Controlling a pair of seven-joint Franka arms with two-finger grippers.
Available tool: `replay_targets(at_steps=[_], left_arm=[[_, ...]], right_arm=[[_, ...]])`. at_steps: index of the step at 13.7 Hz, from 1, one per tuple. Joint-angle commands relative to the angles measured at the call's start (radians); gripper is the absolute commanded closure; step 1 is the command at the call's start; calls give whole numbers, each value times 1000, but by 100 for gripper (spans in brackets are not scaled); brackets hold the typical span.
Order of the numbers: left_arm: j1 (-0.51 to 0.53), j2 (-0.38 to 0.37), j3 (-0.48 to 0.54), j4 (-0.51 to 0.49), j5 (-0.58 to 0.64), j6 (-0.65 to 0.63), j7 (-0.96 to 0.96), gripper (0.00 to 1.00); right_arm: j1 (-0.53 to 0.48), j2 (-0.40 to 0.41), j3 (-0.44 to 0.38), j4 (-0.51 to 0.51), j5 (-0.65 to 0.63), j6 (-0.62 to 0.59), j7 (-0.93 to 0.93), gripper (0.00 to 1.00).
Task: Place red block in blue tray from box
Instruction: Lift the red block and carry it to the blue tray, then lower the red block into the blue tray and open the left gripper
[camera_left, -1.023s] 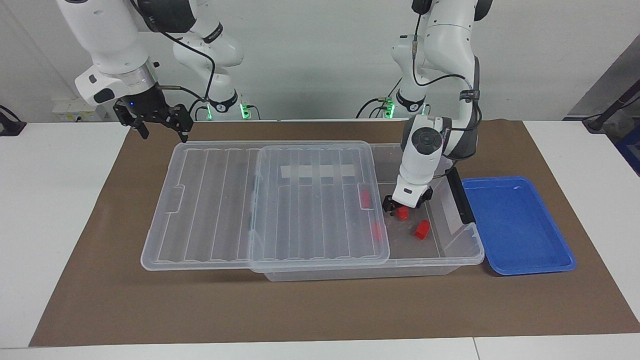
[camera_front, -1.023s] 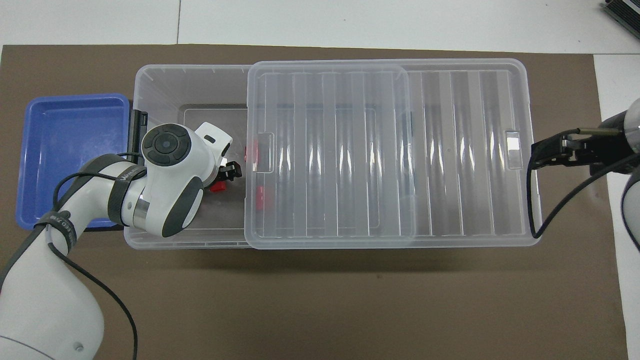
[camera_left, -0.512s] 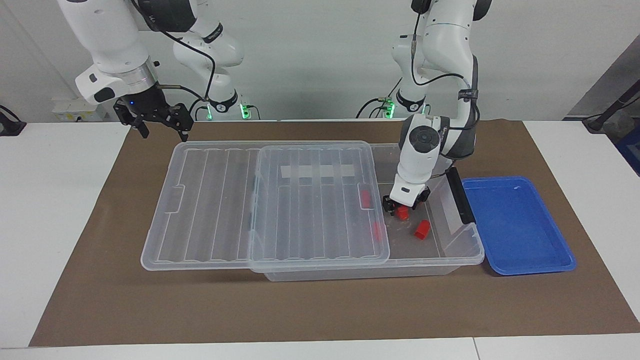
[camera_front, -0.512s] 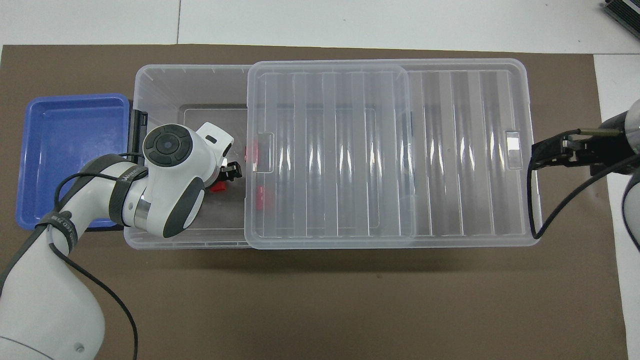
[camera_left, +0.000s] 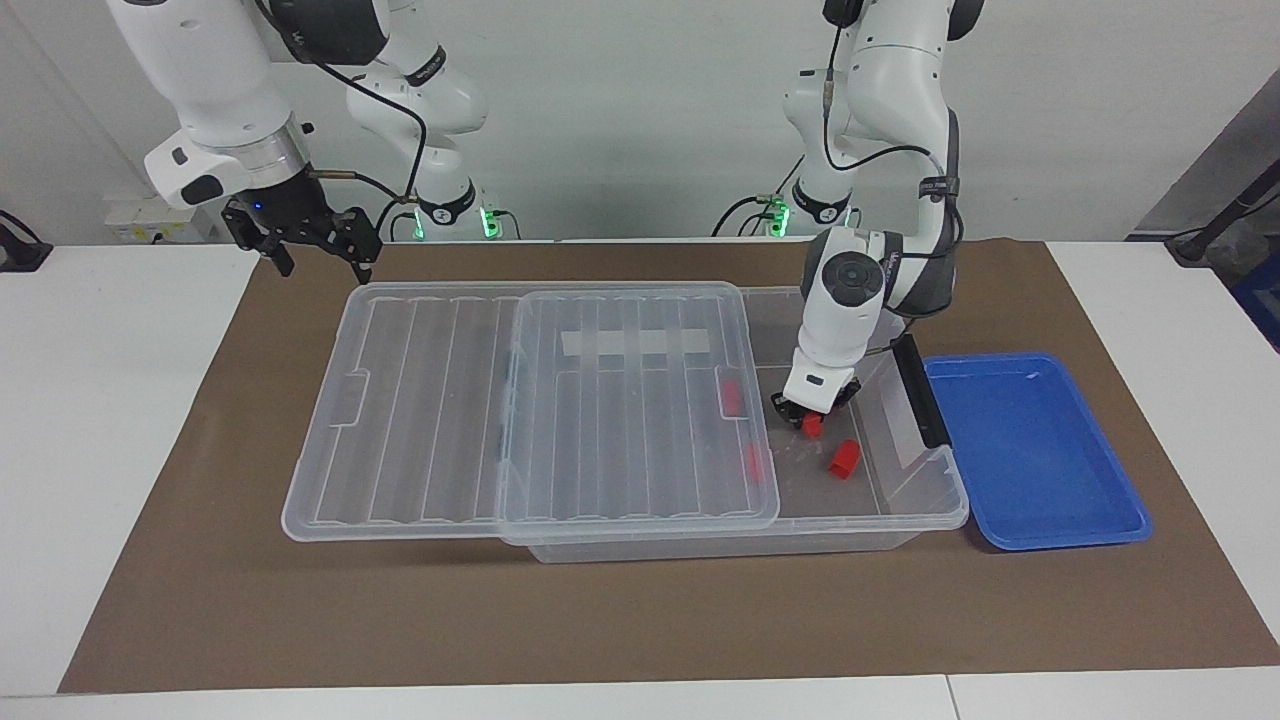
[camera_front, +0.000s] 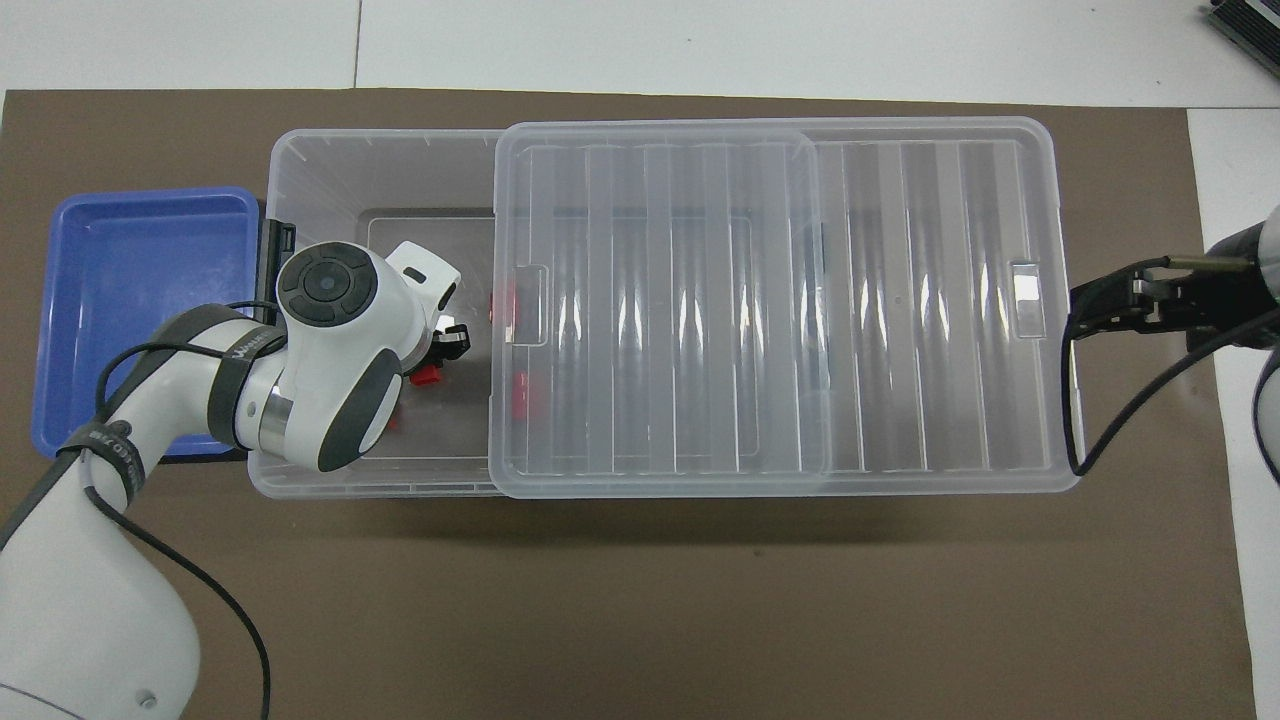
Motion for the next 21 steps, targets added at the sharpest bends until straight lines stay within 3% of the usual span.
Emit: replay_targets(at_steps=[1,6,9,12,14,16,18,19,20,21], left_arm=[[33,-80,-2,107,2,-215,8,100],[117,-88,9,429,-87,-649,170,100],[264,-90,14,489,-84,-734,460,100],[428,-96,18,468,-81,-652,811,100],[487,-106,18,416,-75,-549,906,100],[510,-119,18,300,-70,-392,930,100],[519,-140,18,116,-70,-153,940,100],[519,-137,18,80,-70,-91,940,100],[519,-128,18,74,-70,-75,941,100],[521,-120,18,72,-72,-70,946,100]], right_arm=[[-12,-25,9,-28,-2,6,13,0],[-12,-25,9,-28,-2,6,13,0],[-12,-25,9,-28,-2,6,13,0],[-12,-25,9,-28,-2,6,13,0],[-12,-25,9,-28,-2,6,13,0],[-12,-25,9,-28,-2,6,13,0],[-12,-23,9,-28,-2,9,19,0],[-12,-23,9,-30,-2,15,19,0],[-14,-23,9,-34,-2,38,13,22],[-14,-25,9,-50,-2,53,13,52]])
